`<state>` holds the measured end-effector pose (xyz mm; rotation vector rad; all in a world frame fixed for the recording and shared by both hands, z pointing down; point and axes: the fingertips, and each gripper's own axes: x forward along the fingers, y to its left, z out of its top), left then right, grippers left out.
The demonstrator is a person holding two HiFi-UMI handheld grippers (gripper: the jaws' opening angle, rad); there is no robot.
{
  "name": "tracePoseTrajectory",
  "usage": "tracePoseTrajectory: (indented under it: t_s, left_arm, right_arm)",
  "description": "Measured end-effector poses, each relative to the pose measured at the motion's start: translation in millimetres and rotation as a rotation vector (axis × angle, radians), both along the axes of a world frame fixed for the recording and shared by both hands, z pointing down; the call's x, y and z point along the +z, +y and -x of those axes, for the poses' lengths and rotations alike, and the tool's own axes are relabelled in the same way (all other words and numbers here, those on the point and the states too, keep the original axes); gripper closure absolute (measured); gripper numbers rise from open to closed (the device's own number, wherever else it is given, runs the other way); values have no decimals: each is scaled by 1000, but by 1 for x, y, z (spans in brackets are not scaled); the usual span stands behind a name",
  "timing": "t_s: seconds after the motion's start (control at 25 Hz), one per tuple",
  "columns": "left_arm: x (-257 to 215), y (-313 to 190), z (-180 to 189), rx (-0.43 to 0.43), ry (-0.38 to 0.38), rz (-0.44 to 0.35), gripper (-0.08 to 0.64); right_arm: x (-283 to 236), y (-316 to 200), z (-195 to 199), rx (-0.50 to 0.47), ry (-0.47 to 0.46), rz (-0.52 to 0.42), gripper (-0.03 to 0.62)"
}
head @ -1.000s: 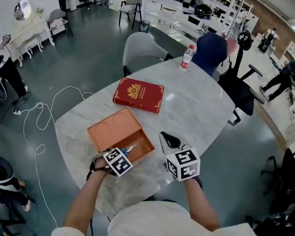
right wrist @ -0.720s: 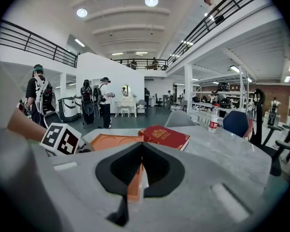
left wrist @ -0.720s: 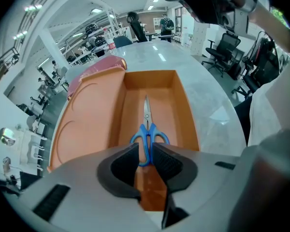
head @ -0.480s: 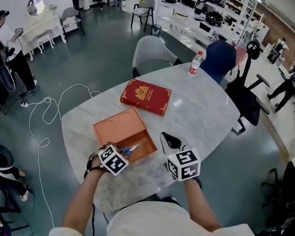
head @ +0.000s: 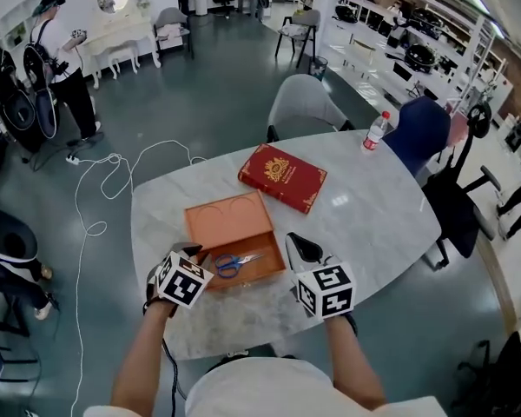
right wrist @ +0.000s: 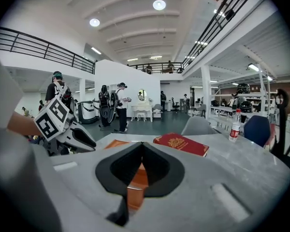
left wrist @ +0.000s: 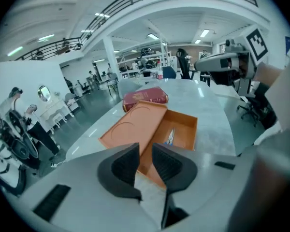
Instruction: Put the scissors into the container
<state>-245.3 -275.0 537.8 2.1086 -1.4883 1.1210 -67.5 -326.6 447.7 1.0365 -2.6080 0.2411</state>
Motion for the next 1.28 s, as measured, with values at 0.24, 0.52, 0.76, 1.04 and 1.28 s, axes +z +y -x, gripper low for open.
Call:
tracePoseTrajectory:
  t_s: [0.24, 0.52, 0.76, 1.04, 1.28]
  left_arm:
    - [-35, 24, 22, -200, 92, -104, 485]
    - [-62, 52, 31, -375, 162, -252, 494]
    - [-85, 78, 31, -511, 210, -396, 506]
    - [-99, 105, 30, -625, 230, -522, 523]
    - [-104, 121, 28, -674, 242, -558, 535]
  right_arm:
    - [-10, 3, 1, -67, -17, -10, 588]
    - [-19, 6, 0, -140, -32, -26, 588]
    - [-24, 11, -3, -194, -43, -35, 588]
    - [-27, 15, -11, -232, -62, -47, 588]
    - [-23, 21, -17, -249, -66, -51, 588]
